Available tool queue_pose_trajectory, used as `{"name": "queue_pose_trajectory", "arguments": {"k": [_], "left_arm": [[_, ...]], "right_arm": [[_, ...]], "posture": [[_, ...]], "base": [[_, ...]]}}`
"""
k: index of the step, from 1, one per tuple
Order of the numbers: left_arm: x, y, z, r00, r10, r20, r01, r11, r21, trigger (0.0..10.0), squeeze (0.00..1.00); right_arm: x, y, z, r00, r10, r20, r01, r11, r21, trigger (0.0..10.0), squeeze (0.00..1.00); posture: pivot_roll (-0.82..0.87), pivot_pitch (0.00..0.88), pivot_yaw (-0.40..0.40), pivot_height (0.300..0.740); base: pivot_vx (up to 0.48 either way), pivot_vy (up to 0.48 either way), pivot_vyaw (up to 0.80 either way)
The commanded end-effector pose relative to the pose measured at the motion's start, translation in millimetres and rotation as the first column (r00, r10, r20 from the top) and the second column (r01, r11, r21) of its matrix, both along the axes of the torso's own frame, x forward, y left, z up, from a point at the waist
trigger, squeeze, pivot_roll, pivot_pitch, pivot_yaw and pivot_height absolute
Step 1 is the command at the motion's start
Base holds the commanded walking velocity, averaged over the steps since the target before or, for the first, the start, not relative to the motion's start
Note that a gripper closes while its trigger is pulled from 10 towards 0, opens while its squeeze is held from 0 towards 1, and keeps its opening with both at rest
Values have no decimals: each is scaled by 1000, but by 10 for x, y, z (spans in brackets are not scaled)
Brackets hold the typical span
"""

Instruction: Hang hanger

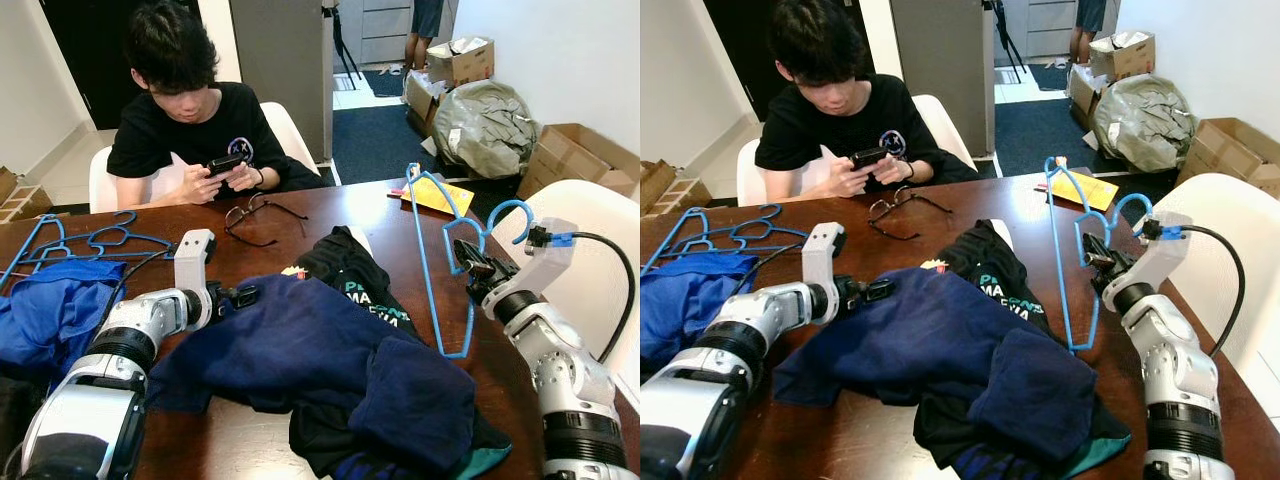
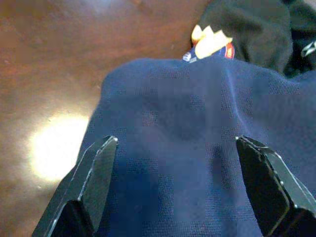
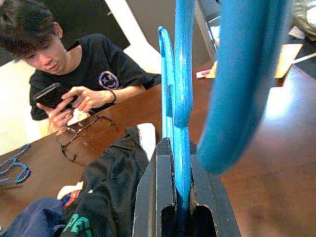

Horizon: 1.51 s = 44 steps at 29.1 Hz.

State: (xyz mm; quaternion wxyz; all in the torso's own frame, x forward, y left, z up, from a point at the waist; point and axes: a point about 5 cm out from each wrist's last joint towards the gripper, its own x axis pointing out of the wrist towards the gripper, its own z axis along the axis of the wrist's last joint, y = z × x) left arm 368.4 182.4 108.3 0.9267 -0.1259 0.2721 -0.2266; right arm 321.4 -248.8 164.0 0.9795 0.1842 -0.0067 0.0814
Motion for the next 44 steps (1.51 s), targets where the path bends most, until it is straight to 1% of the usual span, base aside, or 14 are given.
{"name": "queue_pose_trajectory", "arguments": {"k": [1, 9, 10, 11, 12, 14, 15, 29, 35, 37, 39, 42, 43, 44], "left_arm": [[-32, 8, -81, 999, 15, -51, -13, 1000, 22, 10000, 0], [-59, 66, -162, 995, 62, -72, -56, 995, 79, 10000, 0], [-74, 90, -194, 993, 81, -86, -72, 993, 98, 7020, 0], [-74, 90, -194, 993, 81, -86, -72, 993, 98, 7020, 0], [-87, 107, -220, 990, 98, -99, -88, 991, 105, 2667, 0], [-87, 107, -220, 990, 98, -99, -88, 991, 105, 2667, 0], [-100, 117, -243, 988, 110, -113, -98, 990, 106, 0, 0], [-136, 93, -308, 977, 141, -163, -133, 989, 61, 0, 0], [-79, 55, -241, 990, 109, -87, -102, 991, 83, 0, 0], [106, -177, 135, 979, -151, 136, 122, 972, 202, 0, 0], [106, -177, 135, 979, -151, 136, 122, 972, 202, 0, 0], [-99, -904, 589, 693, -670, 265, 561, 733, 385, 0, 0], [-99, -904, 589, 693, -670, 265, 561, 733, 385, 0, 0], [-281, -1059, 600, 613, -751, 246, 644, 655, 396, 0, 0]], "right_arm": [[-32, -12, 16, 1000, -3, -2, 3, 1000, -2, 10000, 0], [-45, 20, 18, 1000, -2, -9, 2, 1000, -4, 10000, 0], [-43, 28, 19, 1000, -2, -12, 2, 1000, -5, 10000, 0], [-43, 28, 19, 1000, -2, -12, 2, 1000, -5, 10000, 0], [-40, 34, 20, 1000, -3, -14, 2, 1000, -5, 10000, 0], [-40, 34, 20, 1000, -3, -14, 2, 1000, -5, 10000, 0], [-38, 38, 19, 1000, -3, -15, 3, 1000, -5, 10000, 0], [23, 64, -6, 1000, -6, -25, 6, 1000, 2, 10000, 0], [56, 61, -21, 1000, -12, -29, 12, 1000, 13, 10000, 0], [84, 52, -32, 999, -21, -29, 21, 999, 24, 10000, 0], [84, 52, -32, 999, -21, -29, 21, 999, 24, 10000, 0], [115, 41, -56, 999, -33, -32, 34, 999, 39, 10000, 0], [115, 41, -56, 999, -33, -32, 34, 999, 39, 10000, 0], [119, 39, -63, 999, -36, -33, 38, 998, 44, 10000, 0]], "posture": [[-94, 71, 67, 735], [-94, 72, 63, 735], [-94, 71, 62, 735], [-94, 71, 62, 735], [-94, 70, 62, 735], [-94, 70, 62, 735], [-94, 67, 63, 735], [-76, 17, 59, 735], [-67, 0, 60, 735], [-50, 0, 62, 735], [-50, 0, 62, 735], [-49, 0, 71, 735], [-49, 0, 71, 735], [-46, 0, 74, 735]], "base": [[0, 0, 0], [0, 0, 0], [0, 0, 0], [0, 0, 0], [0, 0, 0], [0, 0, 0], [0, 0, 0], [0, 0, 0], [0, 0, 0], [0, 0, 0], [0, 0, 0], [0, 0, 0], [0, 0, 0], [0, 0, 0]]}}
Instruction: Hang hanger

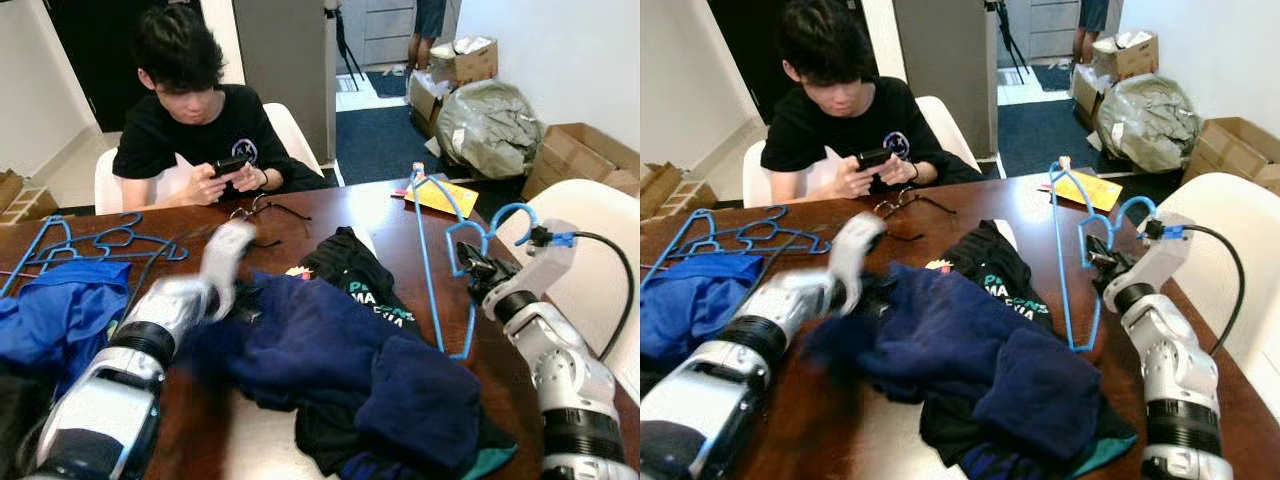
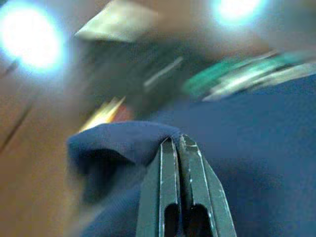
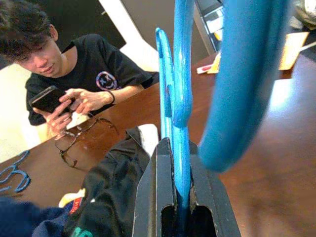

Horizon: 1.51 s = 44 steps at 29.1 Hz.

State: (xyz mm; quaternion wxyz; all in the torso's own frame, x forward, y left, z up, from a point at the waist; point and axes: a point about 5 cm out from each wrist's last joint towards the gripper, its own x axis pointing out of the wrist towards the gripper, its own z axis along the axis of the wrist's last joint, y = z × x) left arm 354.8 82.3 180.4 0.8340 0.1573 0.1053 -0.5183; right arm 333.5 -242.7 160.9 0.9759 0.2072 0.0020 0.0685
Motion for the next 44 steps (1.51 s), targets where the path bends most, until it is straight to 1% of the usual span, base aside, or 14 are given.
{"name": "queue_pose_trajectory", "arguments": {"k": [1, 6, 16, 24, 26, 28, 29, 32, 33, 34, 35, 37, 42, 44], "left_arm": [[-146, -59, -121, 995, -78, -65, 81, 996, 46, 0, 0], [-668, -46, -699, 982, -144, -124, 179, 920, 349, 0, 0], [-1293, 149, -612, 958, -124, -257, 197, 938, 284, 0, 0], [-1119, 415, -186, 992, 93, -82, -74, 976, 204, 0, 0], [-366, 1167, 727, 760, 605, 236, -604, 792, -87, 0, 0], [-366, 1167, 727, 760, 605, 236, -604, 792, -87, 0, 0], [-244, 1453, 1031, 620, 733, 281, -709, 676, -199, 0, 0], [-244, 1453, 1031, 620, 733, 281, -709, 676, -199, 0, 0], [-120, 1721, 1608, 444, 813, 377, -742, 569, -355, 0, 0], [-120, 1721, 1608, 444, 813, 377, -742, 569, -355, 0, 0], [-128, 1811, 2134, 310, 838, 450, -706, 520, -482, 0, 0], [-128, 1811, 2134, 310, 838, 450, -706, 520, -482, 0, 0], [-382, 1520, 3228, 48, 804, 592, -515, 528, -675, 0, 0], [-382, 1520, 3228, 48, 804, 592, -515, 528, -675, 0, 0]], "right_arm": [[-2, -22, -32, 1000, -16, -7, 16, 1000, -1, 10000, 0], [-8, -53, -63, 999, -32, -9, 32, 999, 26, 10000, 0], [29, -89, -116, 999, -45, -15, 46, 998, 52, 10000, 0], [79, -81, -134, 999, -42, -18, 43, 997, 62, 10000, 0], [121, -50, -139, 999, -35, -17, 36, 997, 68, 10000, 0], [121, -50, -139, 999, -35, -17, 36, 997, 68, 10000, 0], [135, -37, -141, 999, -33, -17, 34, 997, 69, 10000, 0], [135, -37, -141, 999, -33, -17, 34, 997, 69, 10000, 0], [153, -19, -143, 999, -29, -16, 30, 997, 71, 10000, 0], [153, -19, -143, 999, -29, -16, 30, 997, 71, 10000, 0], [170, -6, -146, 1000, -28, -13, 29, 997, 74, 10000, 0], [170, -6, -146, 1000, -28, -13, 29, 997, 74, 10000, 0], [185, -4, -170, 999, -35, -8, 35, 996, 77, 10000, 0], [185, -4, -170, 999, -35, -8, 35, 996, 77, 10000, 0]], "posture": [[-46, 0, 74, 735], [-45, 0, 85, 735], [2, 0, 82, 735], [35, 0, 59, 735], [41, 0, 51, 735], [41, 0, 51, 735], [43, 0, 50, 735], [43, 0, 50, 735], [38, 0, 60, 735], [38, 0, 60, 735], [36, 0, 66, 735], [36, 0, 66, 735], [19, 0, 88, 735], [19, 0, 88, 735]], "base": [[0, 0, 0], [0, 0, 0], [0, 0, 0], [0, 0, 0], [0, 0, 0], [0, 0, 0], [0, 0, 0], [0, 0, 0], [0, 0, 0], [0, 0, 0], [0, 0, 0], [0, 0, 0], [0, 0, 0], [0, 0, 0]]}}
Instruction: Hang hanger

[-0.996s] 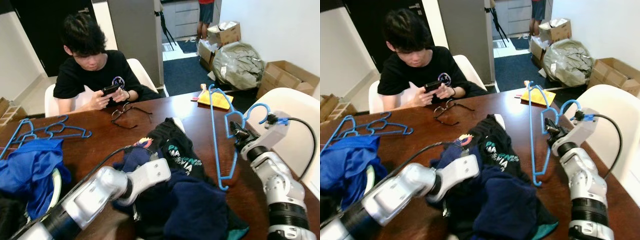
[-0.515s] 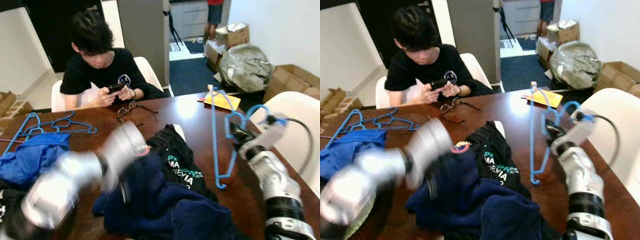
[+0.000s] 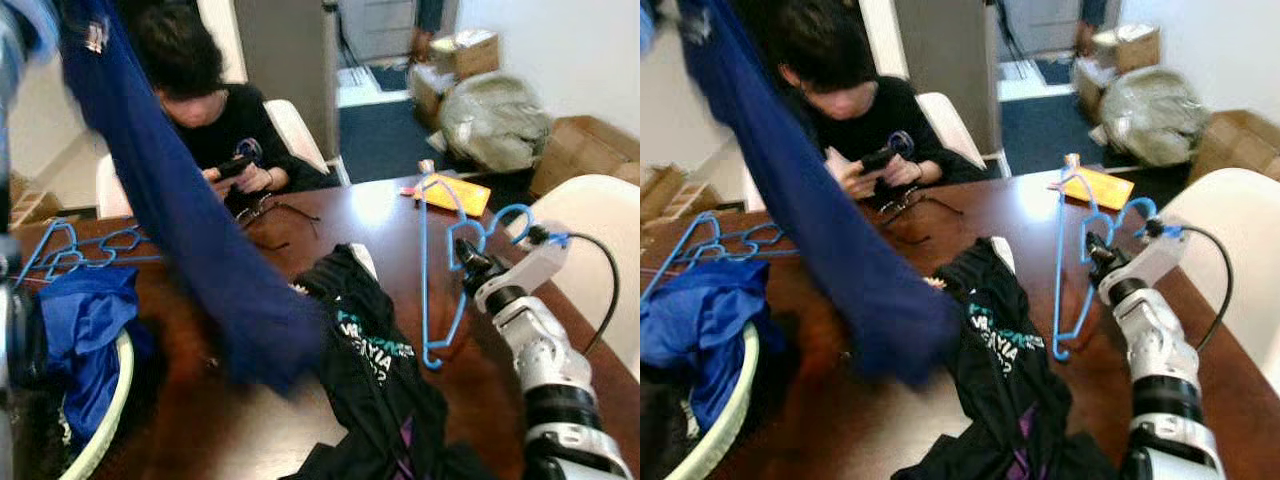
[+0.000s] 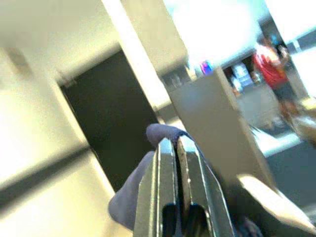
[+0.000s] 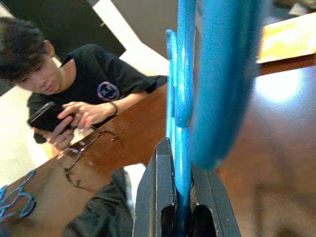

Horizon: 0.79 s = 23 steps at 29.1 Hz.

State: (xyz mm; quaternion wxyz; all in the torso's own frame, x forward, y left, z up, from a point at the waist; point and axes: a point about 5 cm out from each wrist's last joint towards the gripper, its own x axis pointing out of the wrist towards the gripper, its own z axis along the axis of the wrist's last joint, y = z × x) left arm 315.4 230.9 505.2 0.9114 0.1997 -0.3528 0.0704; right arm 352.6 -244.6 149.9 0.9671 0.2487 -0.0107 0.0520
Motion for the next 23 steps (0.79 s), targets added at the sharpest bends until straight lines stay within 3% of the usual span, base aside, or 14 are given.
{"name": "queue_pose_trajectory", "arguments": {"k": [1, 5, 8, 9, 11, 12, 15, 16, 17, 18, 19, 20, 21, 23], "left_arm": [[-46, -62, 140, 996, 43, 74, -44, 999, 14, 0, 0], [-71, -144, 216, 993, 44, 114, -46, 999, 17, 0, 0], [204, -531, -155, 996, -91, 15, 91, 996, 2, 0, 0], [204, -531, -155, 996, -91, 15, 91, 996, 2, 0, 0], [328, -677, -428, 988, -140, -60, 139, 990, -14, 0, 0], [328, -677, -428, 988, -140, -60, 139, 990, -14, 0, 0], [414, -769, -644, 979, -168, -112, 165, 986, -33, 0, 0], [453, -855, -806, 970, -194, -148, 189, 981, -47, 0, 0], [453, -855, -806, 970, -194, -148, 189, 981, -47, 0, 0], [485, -1026, -1076, 946, -243, -212, 236, 970, -60, 0, 0], [485, -1026, -1076, 946, -243, -212, 236, 970, -60, 0, 0], [486, -1205, -1361, 913, -293, -285, 285, 956, -71, 0, 0], [486, -1205, -1361, 913, -293, -285, 285, 956, -71, 0, 0], [438, -1473, -1823, 835, -366, -411, 358, 928, -100, 0, 0]], "right_arm": [[-7, 3, -71, 1000, -3, -18, 3, 1000, -8, 10000, 0], [-7, -12, -78, 1000, -9, -19, 9, 1000, -6, 10000, 0], [-8, -28, -88, 1000, -11, -19, 11, 1000, -2, 10000, 0], [-8, -28, -88, 1000, -11, -19, 11, 1000, -2, 10000, 0], [-10, -29, -87, 1000, -9, -18, 9, 1000, 0, 10000, 0], [-10, -29, -87, 1000, -9, -18, 9, 1000, 0, 10000, 0], [-9, -30, -90, 1000, -8, -17, 8, 1000, 1, 10000, 0], [-8, -30, -90, 1000, -6, -16, 6, 1000, 1, 10000, 0], [-8, -30, -90, 1000, -6, -16, 6, 1000, 1, 10000, 0], [-5, -25, -93, 1000, -4, -16, 4, 1000, 2, 10000, 0], [-5, -25, -93, 1000, -4, -16, 4, 1000, 2, 10000, 0], [-2, -22, -91, 1000, 0, -16, 0, 1000, 3, 10000, 0], [-2, -22, -91, 1000, 0, -16, 0, 1000, 3, 10000, 0], [2, -19, -88, 1000, 5, -17, -5, 1000, 6, 10000, 0]], "posture": [[19, 0, 88, 735], [19, 0, 88, 735], [15, 0, 83, 735], [15, 0, 83, 735], [15, 0, 82, 735], [15, 0, 82, 735], [14, 0, 80, 735], [15, 0, 77, 735], [15, 0, 77, 735], [15, 0, 77, 735], [15, 0, 77, 735], [12, 0, 77, 735], [12, 0, 77, 735], [9, 0, 76, 735]], "base": [[0, 0, 0], [0, 0, 0], [0, 0, 0], [0, 0, 0], [0, 0, 0], [0, 0, 0], [0, 0, 0], [0, 0, 0], [0, 0, 0], [0, 0, 0], [0, 0, 0], [0, 0, 0], [0, 0, 0], [0, 0, 0]]}}
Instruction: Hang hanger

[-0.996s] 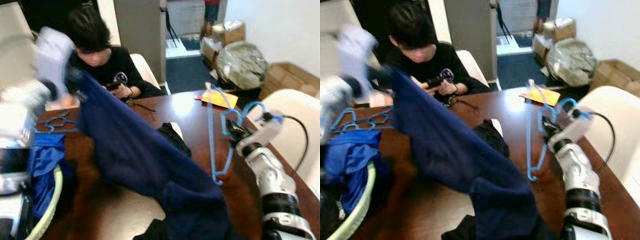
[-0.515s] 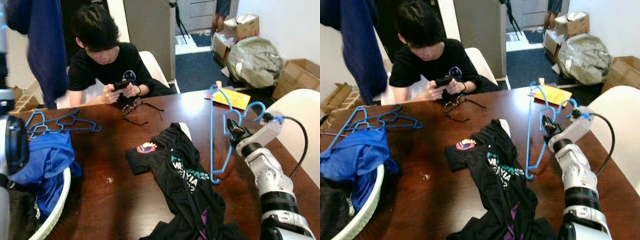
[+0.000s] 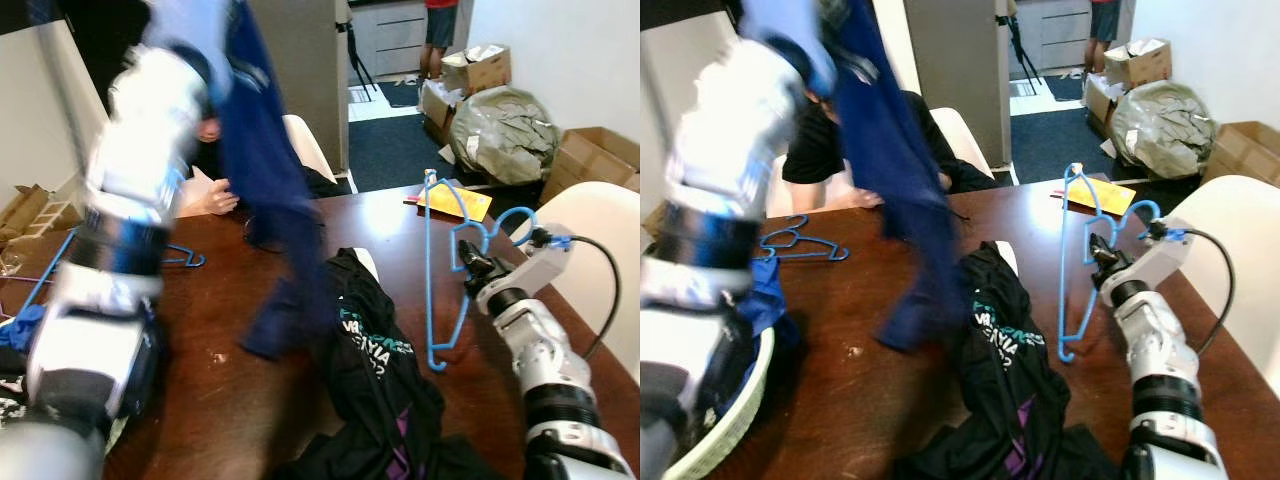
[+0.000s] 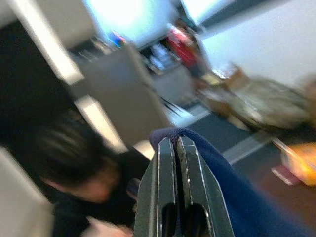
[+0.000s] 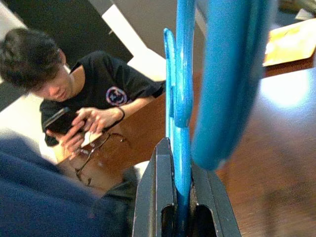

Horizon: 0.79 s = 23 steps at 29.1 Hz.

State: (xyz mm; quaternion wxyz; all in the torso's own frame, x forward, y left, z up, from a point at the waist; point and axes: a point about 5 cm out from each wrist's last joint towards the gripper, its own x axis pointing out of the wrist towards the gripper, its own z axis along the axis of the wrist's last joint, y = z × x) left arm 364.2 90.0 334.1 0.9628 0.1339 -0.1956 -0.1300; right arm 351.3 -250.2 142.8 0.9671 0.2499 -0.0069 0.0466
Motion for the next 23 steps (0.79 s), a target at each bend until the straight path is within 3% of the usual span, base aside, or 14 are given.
{"name": "queue_pose_trajectory", "arguments": {"k": [1, 2, 4, 6, 15, 17, 18, 19, 20, 21, 22, 23], "left_arm": [[-50, -64, -113, 999, -24, -40, 24, 1000, 4, 0, 0], [-50, -64, -113, 999, -24, -40, 24, 1000, 4, 0, 0], [-150, -267, -462, 983, -96, -158, 98, 995, 5, 0, 0], [-194, -326, -552, 974, -120, -190, 121, 993, -5, 0, 0], [-275, -386, -562, 971, -146, -190, 142, 989, -35, 0, 0], [-283, -343, -371, 982, -147, -116, 145, 989, -31, 0, 0], [-283, -343, -371, 982, -147, -116, 145, 989, -31, 0, 0], [-288, -305, -229, 988, -139, -61, 139, 990, -15, 0, 0], [-278, -236, 38, 991, -129, 44, 128, 991, 33, 0, 0], [-278, -236, 38, 991, -129, 44, 128, 991, 33, 0, 0], [-270, -166, 298, 983, -119, 138, 110, 991, 73, 0, 0], [-270, -166, 298, 983, -119, 138, 110, 991, 73, 0, 0]], "right_arm": [[15, 36, -17, 1000, 14, -7, -14, 1000, 4, 10000, 0], [15, 36, -17, 1000, 14, -7, -14, 1000, 4, 10000, 0], [16, 38, -15, 1000, 18, -7, -18, 1000, 4, 10000, 0], [16, 39, -13, 1000, 19, -7, -19, 1000, 4, 10000, 0], [19, 34, -6, 1000, 20, -6, -20, 1000, 1, 10000, 0], [22, 33, -3, 1000, 19, -6, -19, 1000, 1, 10000, 0], [22, 33, -3, 1000, 19, -6, -19, 1000, 1, 10000, 0], [23, 32, -2, 1000, 20, -5, -20, 1000, 1, 10000, 0], [25, 32, -1, 1000, 20, -5, -20, 1000, 2, 10000, 0], [25, 32, -1, 1000, 20, -5, -20, 1000, 2, 10000, 0], [31, 35, 0, 1000, 21, -6, -21, 1000, 4, 10000, 0], [31, 35, 0, 1000, 21, -6, -21, 1000, 4, 10000, 0]], "posture": [[9, 0, 76, 735], [9, 0, 76, 735], [9, 0, 74, 735], [9, 0, 74, 735], [7, 0, 72, 735], [5, 0, 72, 735], [5, 0, 72, 735], [6, 0, 70, 735], [11, 0, 64, 735], [11, 0, 64, 735], [21, 0, 54, 735], [21, 0, 54, 735]], "base": [[0, 0, 0], [0, 0, 0], [0, 0, 0], [0, 0, 0], [0, 0, 0], [0, 0, 0], [0, 0, 0], [0, 0, 0], [0, 0, 0], [0, 0, 0], [0, 0, 0], [0, 0, 0]]}}
